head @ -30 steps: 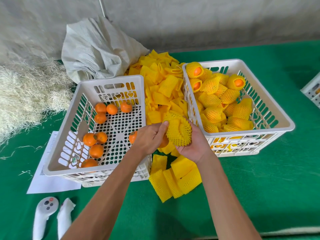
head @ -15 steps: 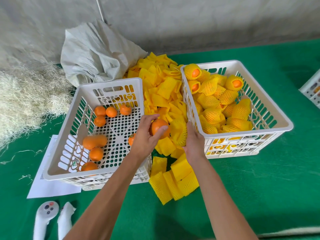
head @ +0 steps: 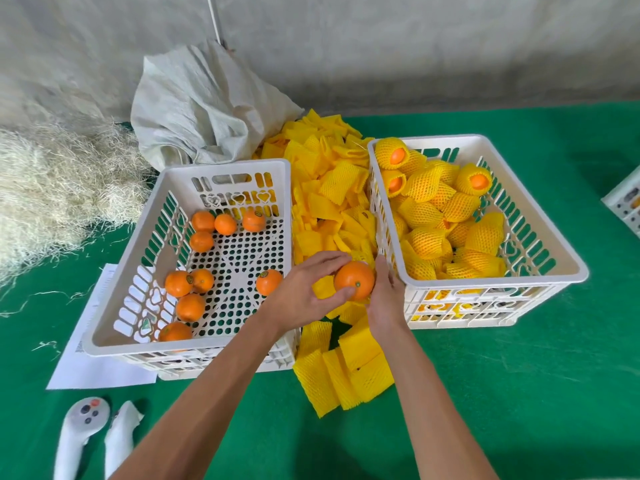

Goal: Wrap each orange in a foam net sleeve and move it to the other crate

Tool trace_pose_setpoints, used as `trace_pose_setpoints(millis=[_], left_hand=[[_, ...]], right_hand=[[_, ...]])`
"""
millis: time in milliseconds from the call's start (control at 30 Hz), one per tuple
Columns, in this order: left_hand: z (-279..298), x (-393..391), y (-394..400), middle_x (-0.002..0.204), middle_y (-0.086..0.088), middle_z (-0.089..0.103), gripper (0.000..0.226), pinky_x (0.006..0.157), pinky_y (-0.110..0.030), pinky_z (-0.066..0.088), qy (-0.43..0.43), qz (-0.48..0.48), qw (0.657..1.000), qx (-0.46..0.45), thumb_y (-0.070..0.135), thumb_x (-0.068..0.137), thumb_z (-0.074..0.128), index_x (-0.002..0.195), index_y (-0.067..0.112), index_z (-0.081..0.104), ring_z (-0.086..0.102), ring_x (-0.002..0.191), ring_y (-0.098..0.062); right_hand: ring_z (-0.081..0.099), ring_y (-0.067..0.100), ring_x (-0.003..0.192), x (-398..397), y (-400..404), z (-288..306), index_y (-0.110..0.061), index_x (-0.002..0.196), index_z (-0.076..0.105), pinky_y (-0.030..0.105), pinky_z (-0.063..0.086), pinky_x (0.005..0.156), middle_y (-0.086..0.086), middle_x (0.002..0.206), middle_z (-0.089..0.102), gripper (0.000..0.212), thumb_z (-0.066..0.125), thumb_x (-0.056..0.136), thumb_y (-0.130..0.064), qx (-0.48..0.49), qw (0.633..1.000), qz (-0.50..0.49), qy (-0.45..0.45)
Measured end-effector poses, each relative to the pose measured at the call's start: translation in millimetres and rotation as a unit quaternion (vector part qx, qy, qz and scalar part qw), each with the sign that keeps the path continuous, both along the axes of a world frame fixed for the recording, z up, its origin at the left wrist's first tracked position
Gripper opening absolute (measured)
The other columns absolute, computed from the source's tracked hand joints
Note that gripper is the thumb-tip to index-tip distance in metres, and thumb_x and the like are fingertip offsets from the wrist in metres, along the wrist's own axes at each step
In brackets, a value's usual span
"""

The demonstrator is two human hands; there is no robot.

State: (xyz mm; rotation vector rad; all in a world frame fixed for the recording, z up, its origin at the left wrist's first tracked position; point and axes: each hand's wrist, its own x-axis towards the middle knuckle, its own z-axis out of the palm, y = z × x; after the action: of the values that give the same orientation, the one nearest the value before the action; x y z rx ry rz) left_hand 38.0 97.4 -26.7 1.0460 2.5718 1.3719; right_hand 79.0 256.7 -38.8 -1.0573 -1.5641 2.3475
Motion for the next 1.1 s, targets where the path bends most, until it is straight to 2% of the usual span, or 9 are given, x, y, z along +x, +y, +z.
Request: trace_pose_setpoints(millis=[100, 233, 400, 500, 600, 767, 900, 1000, 1100], left_hand=[[4.4, -1.6, 1.2, 0.157, 0.014, 0.046, 0.057, 0.115, -0.041, 0.044, -0.063, 0.002, 0.998, 0.025, 0.056, 0.087, 0.077, 0.139, 0.036, 0.064, 0.042, 0.146, -0.005], [15.0, 0.2, 5.3, 0.141, 0.015, 0.062, 0.073, 0.107, -0.039, 0.05, -0.149, -0.007, 0.987, 0.055, 0.074, 0.077, 0.075, 0.138, 0.038, 0.064, 0.056, 0.133, -0.009], [15.2, 3.4, 5.2, 0.125, 0.015, 0.065, 0.062, 0.096, -0.04, 0.055, -0.127, -0.011, 0.99, 0.066, 0.052, 0.08, 0.084, 0.137, 0.039, 0.064, 0.061, 0.121, -0.017], [14.1, 4.1, 4.9, 0.127, 0.009, 0.066, 0.059, 0.096, -0.041, 0.057, -0.15, 0.026, 0.981, 0.119, 0.049, 0.078, 0.086, 0.131, 0.033, 0.067, 0.064, 0.119, -0.018], [14.2, 3.7, 4.5, 0.13, 0.005, 0.062, 0.058, 0.095, -0.042, 0.057, -0.16, 0.053, 0.975, 0.147, 0.043, 0.077, 0.089, 0.127, 0.027, 0.065, 0.063, 0.119, -0.019], [14.4, 5.2, 7.2, 0.127, -0.002, 0.057, 0.051, 0.092, -0.05, 0.057, -0.156, 0.077, 0.975, 0.141, 0.027, 0.08, 0.092, 0.121, 0.027, 0.061, 0.06, 0.116, -0.024], [15.5, -0.7, 8.4, 0.119, -0.002, 0.057, 0.058, 0.077, -0.044, 0.059, -0.167, 0.071, 0.971, 0.156, 0.03, 0.079, 0.09, 0.121, 0.027, 0.05, 0.062, 0.103, -0.021], [16.8, -6.1, 8.9, 0.126, -0.01, 0.053, 0.075, 0.081, -0.043, 0.057, -0.175, 0.08, 0.966, 0.171, 0.032, 0.081, 0.085, 0.139, 0.032, 0.038, 0.057, 0.111, -0.021], [13.1, -7.3, 10.1, 0.133, 0.0, 0.053, 0.068, 0.087, -0.022, 0.051, -0.107, 0.084, 0.986, 0.101, 0.052, 0.088, 0.074, 0.148, 0.041, 0.043, 0.056, 0.113, -0.001]], right_hand=[[0.06, 0.026, 0.124, 1.4, 1.7, 3.9, -0.034, 0.141, 0.05, 0.053, 0.047, 0.109, 0.003, 0.137, 0.061, 0.045, 0.056, 0.1, -0.052, -0.089, 0.996, 0.026, 0.008], [0.072, 0.021, 0.1, 2.6, 0.0, 10.0, -0.032, 0.121, 0.064, 0.037, 0.057, 0.084, 0.004, 0.11, 0.076, 0.026, 0.054, 0.101, -0.047, -0.15, 0.985, 0.073, 0.052], [0.071, 0.021, 0.109, 3.3, 7.4, 14.1, -0.029, 0.129, 0.065, 0.037, 0.06, 0.085, 0.001, 0.121, 0.074, 0.047, 0.063, 0.089, -0.054, -0.112, 0.982, 0.106, 0.105], [0.071, 0.019, 0.109, 3.6, 9.4, 12.2, -0.029, 0.115, 0.071, 0.04, 0.059, 0.091, -0.005, 0.114, 0.074, 0.036, 0.069, 0.084, -0.049, -0.078, 0.983, 0.113, 0.123], [0.066, 0.016, 0.101, 1.3, 3.1, 8.6, -0.023, 0.099, 0.067, 0.042, 0.055, 0.088, -0.008, 0.098, 0.067, 0.022, 0.067, 0.095, -0.045, 0.059, 0.988, 0.071, 0.124], [0.052, 0.01, 0.081, 3.2, 0.0, 10.8, -0.018, 0.1, 0.056, 0.031, 0.045, 0.072, -0.006, 0.088, 0.056, 0.021, 0.056, 0.106, -0.037, 0.301, 0.933, -0.02, 0.196], [0.053, 0.009, 0.088, 5.7, -2.4, 20.2, -0.02, 0.106, 0.055, 0.023, 0.044, 0.07, -0.006, 0.099, 0.053, 0.014, 0.056, 0.106, -0.033, 0.502, 0.821, 0.027, 0.27], [0.053, 0.012, 0.09, 6.4, -7.8, 21.3, -0.018, 0.106, 0.058, 0.026, 0.045, 0.068, -0.003, 0.103, 0.052, 0.011, 0.063, 0.103, -0.027, 0.565, 0.772, 0.059, 0.286], [0.056, 0.009, 0.091, 9.4, -5.8, 18.0, -0.019, 0.109, 0.063, 0.031, 0.051, 0.07, -0.006, 0.106, 0.052, 0.018, 0.065, 0.101, -0.034, 0.548, 0.784, 0.058, 0.285]])
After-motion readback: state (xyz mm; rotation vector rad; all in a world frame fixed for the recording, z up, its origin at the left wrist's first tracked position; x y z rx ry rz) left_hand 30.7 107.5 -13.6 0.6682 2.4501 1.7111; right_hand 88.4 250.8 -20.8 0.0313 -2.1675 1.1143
